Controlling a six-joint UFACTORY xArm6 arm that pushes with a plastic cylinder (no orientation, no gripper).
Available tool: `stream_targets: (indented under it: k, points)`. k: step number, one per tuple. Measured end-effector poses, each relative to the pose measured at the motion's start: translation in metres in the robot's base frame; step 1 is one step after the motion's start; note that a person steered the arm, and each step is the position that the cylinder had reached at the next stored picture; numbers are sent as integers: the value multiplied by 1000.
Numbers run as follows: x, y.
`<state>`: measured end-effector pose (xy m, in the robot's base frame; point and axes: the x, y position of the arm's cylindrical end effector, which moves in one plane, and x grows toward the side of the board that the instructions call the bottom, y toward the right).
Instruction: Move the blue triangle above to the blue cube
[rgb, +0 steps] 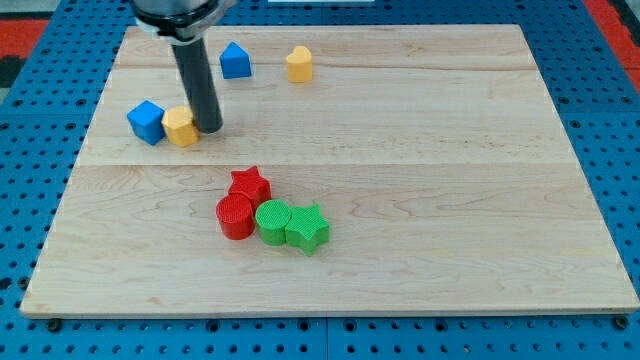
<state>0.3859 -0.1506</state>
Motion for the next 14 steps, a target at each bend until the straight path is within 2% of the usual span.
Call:
stream_targets:
  k: [1, 3, 4, 5, 6, 8, 9, 10, 11, 12, 13, 14]
  points:
    - [0, 25]
    - [-129, 215]
    - [-139, 172]
    - [-110, 59]
    - [-71, 19]
    - [-52, 37]
    - [-52, -3]
    - [-72, 16]
    - [-117, 74]
    - [-142, 24]
    - [-112, -30]
    - [-92, -52]
